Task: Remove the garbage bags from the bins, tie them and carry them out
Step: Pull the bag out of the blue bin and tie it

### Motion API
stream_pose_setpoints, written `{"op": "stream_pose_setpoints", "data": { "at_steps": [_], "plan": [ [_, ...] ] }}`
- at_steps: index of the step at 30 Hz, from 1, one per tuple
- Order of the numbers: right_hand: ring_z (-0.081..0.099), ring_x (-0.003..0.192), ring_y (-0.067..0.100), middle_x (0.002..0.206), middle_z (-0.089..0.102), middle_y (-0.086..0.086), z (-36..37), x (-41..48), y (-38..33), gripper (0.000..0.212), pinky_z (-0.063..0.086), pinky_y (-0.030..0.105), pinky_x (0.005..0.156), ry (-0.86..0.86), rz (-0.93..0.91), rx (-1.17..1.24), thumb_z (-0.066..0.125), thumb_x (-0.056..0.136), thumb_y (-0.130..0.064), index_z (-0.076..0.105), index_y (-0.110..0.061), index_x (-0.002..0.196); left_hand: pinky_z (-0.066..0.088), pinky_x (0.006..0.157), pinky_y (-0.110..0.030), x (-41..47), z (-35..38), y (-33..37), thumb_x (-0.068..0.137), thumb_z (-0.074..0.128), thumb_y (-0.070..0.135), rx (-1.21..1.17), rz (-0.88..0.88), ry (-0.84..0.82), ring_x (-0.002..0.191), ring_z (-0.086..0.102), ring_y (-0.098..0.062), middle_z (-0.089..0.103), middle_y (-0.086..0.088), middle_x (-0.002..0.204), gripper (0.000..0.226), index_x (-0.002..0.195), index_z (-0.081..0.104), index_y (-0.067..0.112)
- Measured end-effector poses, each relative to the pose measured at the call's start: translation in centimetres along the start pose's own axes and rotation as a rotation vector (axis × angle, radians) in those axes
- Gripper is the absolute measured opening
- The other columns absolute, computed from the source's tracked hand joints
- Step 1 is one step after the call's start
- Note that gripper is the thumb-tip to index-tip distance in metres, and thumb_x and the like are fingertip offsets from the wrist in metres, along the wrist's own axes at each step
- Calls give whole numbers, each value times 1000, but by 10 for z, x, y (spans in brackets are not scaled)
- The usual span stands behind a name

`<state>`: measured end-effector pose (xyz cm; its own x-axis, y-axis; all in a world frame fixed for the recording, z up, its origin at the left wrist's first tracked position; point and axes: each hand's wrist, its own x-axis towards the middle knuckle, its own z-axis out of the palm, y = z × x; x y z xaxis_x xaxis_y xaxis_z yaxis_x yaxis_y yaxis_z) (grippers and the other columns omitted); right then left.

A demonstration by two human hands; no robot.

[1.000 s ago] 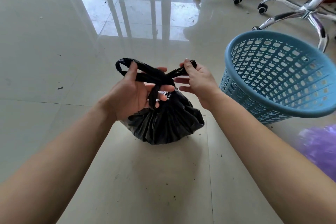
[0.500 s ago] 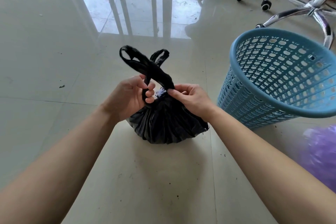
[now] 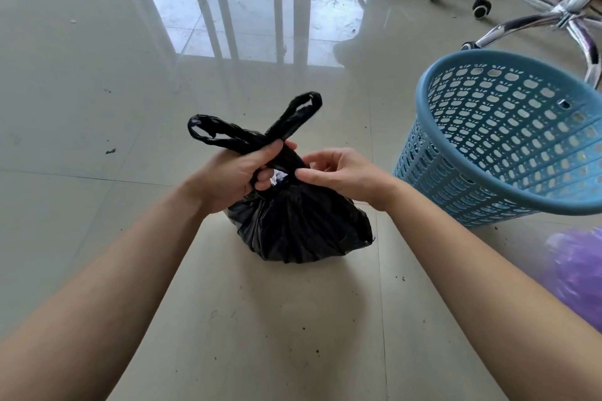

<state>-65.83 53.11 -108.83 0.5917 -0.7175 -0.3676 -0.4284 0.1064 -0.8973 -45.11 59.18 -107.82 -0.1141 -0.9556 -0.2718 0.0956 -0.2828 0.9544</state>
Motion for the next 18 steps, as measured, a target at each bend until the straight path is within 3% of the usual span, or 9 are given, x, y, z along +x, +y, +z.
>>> {"op": "stream_pose_setpoints", "data": {
  "at_steps": [2, 4, 7, 10, 12, 15, 18],
  "plan": [
    [66, 106, 8, 125, 61, -1, -6, -3, -5, 78, 55, 25, 90, 4, 12, 54, 76, 82, -51, 42, -30, 149, 30, 55, -24, -1, -2, 4, 101, 50, 28, -57, 5, -37, 61, 34, -11, 47, 4, 69, 39, 121, 65, -1],
    [59, 121, 11, 138, 53, -1, -9, -4, -12, 95, 50, 30, 97, 46, -65, 91, 69, 75, -68, 24, -40, 154, 30, 56, -26, -1, -3, 6, 101, 51, 31, -43, 17, -83, 62, 35, -13, 37, 0, 70, 40, 121, 67, 0],
    [57, 119, 8, 127, 59, -8, -8, -6, -34, 69, 46, 28, 94, 112, -178, 195, 58, 86, -57, 35, -39, 149, 33, 55, -26, 1, 2, 5, 101, 50, 33, 20, -11, -117, 62, 36, -14, 35, -1, 68, 41, 120, 68, 1],
    [65, 107, 13, 110, 69, -5, -5, -5, -51, 18, 48, 26, 80, 189, -261, 246, 50, 103, -37, 63, -28, 111, 35, 53, -24, 2, 8, 3, 100, 52, 34, 15, -29, -89, 63, 37, -15, 37, -2, 69, 40, 118, 69, 3],
    [69, 95, 12, 101, 73, -2, -5, -4, -51, 23, 51, 27, 71, 295, -276, 309, 45, 105, -35, 60, -23, 93, 40, 54, -23, 1, 8, 3, 100, 49, 37, -77, -43, -87, 63, 43, -14, 44, -1, 70, 39, 119, 68, 8],
    [73, 81, 10, 88, 74, -2, -9, -6, -40, 29, 53, 27, 63, 431, -218, 427, 40, 107, -37, 53, -18, 89, 50, 62, -24, -5, 5, 5, 104, 39, 38, -304, -45, -118, 68, 55, -15, 59, -6, 78, 38, 122, 63, 16],
    [71, 71, 15, 79, 71, 2, -6, -11, -29, 32, 53, 26, 59, 485, -190, 523, 40, 107, -36, 54, -17, 86, 56, 70, -28, -8, 4, 6, 104, 36, 38, -422, -60, -139, 79, 65, -21, 68, -14, 92, 34, 99, 60, 15]
  ]
}}
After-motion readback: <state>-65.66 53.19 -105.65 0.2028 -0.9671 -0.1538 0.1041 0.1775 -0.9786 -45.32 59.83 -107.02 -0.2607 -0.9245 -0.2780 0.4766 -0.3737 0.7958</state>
